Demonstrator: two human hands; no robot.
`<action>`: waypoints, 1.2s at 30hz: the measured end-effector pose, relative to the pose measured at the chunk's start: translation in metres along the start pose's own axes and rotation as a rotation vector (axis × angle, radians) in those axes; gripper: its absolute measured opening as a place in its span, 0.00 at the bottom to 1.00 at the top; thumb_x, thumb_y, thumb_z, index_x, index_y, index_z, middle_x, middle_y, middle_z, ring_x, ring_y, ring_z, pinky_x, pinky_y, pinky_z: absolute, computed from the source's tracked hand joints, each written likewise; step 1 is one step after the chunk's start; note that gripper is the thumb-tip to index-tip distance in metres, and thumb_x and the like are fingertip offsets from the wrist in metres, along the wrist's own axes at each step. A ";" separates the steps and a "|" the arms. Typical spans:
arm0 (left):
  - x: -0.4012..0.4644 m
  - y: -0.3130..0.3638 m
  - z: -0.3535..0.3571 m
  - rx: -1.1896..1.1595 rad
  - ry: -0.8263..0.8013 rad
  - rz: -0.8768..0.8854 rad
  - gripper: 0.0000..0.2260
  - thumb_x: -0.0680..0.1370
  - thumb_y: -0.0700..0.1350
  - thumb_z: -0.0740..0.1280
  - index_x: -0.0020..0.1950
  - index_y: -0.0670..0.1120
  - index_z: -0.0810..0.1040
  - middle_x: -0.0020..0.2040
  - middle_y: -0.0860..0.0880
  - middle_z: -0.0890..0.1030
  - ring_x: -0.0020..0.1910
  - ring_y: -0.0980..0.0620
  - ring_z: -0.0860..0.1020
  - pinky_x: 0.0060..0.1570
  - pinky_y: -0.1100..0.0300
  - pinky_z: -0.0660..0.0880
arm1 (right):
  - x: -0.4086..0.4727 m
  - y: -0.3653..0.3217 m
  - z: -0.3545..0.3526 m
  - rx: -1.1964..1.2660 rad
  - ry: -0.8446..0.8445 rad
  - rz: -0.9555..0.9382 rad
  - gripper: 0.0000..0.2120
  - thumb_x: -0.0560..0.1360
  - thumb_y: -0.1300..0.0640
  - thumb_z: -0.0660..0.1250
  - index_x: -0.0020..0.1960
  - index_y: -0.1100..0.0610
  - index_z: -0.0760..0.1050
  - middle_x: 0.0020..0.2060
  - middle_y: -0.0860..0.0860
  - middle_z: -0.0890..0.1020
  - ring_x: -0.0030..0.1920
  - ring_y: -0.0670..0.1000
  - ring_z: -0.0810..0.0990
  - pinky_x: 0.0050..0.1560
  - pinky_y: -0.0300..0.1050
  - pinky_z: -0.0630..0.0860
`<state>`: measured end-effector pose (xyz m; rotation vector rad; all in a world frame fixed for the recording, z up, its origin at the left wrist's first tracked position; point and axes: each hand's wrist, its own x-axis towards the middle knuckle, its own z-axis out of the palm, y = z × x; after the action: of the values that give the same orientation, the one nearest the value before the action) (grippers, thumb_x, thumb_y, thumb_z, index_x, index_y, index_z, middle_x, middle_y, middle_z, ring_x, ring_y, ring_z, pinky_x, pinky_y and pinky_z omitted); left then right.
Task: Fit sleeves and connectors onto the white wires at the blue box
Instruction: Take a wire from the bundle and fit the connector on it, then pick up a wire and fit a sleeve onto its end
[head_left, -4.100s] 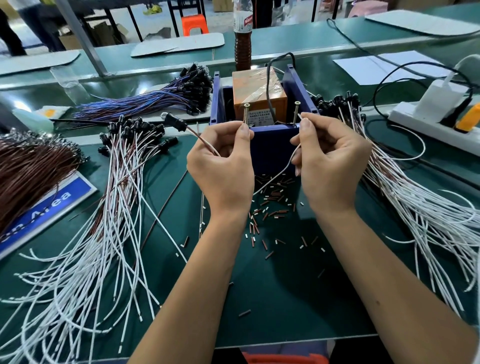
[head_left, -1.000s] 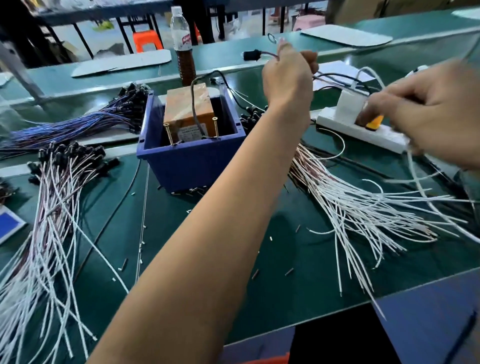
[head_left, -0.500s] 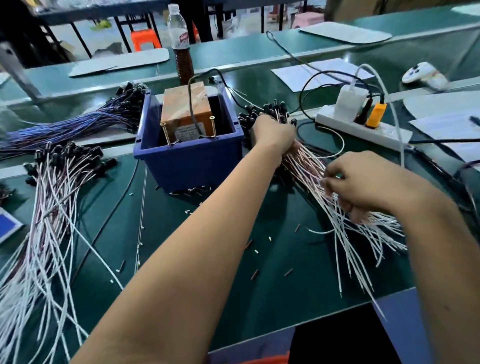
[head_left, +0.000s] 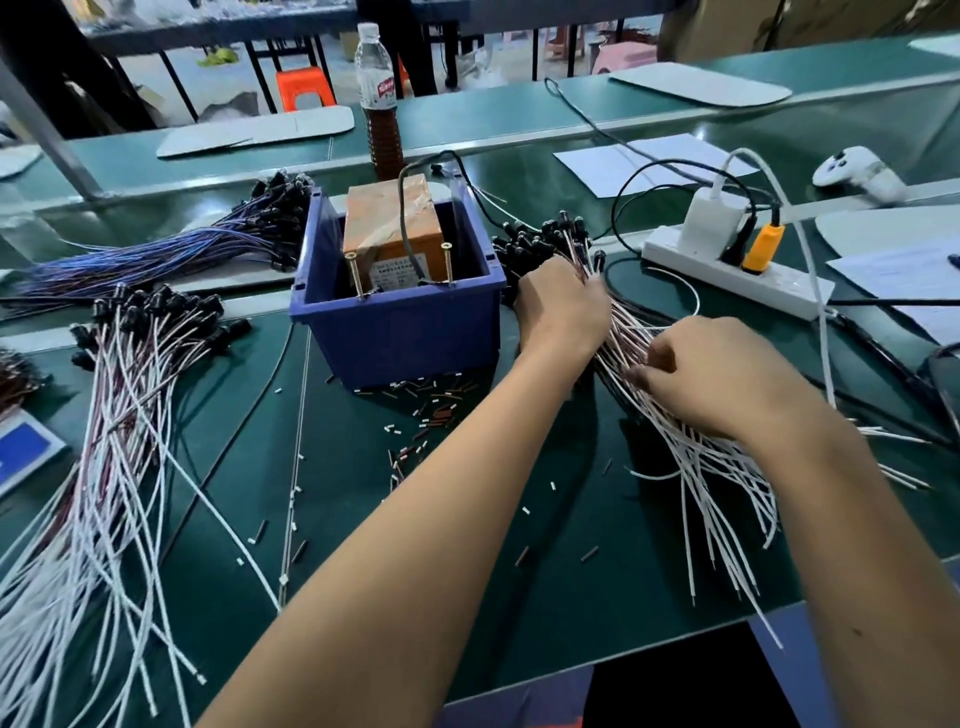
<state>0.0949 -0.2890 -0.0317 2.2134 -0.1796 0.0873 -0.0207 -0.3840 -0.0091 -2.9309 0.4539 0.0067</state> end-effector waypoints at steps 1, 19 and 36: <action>-0.005 0.001 -0.005 0.004 -0.005 0.006 0.11 0.80 0.46 0.68 0.39 0.44 0.75 0.37 0.48 0.78 0.37 0.47 0.76 0.32 0.57 0.70 | -0.001 -0.001 -0.001 0.021 0.041 0.009 0.21 0.80 0.41 0.70 0.33 0.50 0.73 0.35 0.53 0.80 0.41 0.58 0.80 0.39 0.46 0.71; -0.051 -0.131 -0.237 0.505 -0.204 -0.313 0.07 0.74 0.39 0.65 0.44 0.39 0.82 0.40 0.41 0.84 0.36 0.44 0.79 0.36 0.58 0.76 | -0.042 -0.181 0.043 0.345 -0.037 -0.582 0.15 0.79 0.44 0.69 0.38 0.51 0.77 0.35 0.49 0.81 0.39 0.56 0.81 0.41 0.49 0.80; -0.023 -0.190 -0.295 0.634 0.448 -0.181 0.12 0.81 0.54 0.69 0.53 0.46 0.84 0.54 0.42 0.84 0.58 0.41 0.79 0.61 0.50 0.71 | -0.059 -0.262 0.056 0.662 0.042 -0.826 0.15 0.79 0.49 0.72 0.37 0.54 0.77 0.29 0.47 0.78 0.33 0.53 0.77 0.38 0.49 0.76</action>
<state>0.1031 0.0615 -0.0065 2.7497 0.3430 0.6033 0.0029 -0.1108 -0.0174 -2.2472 -0.6470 -0.2563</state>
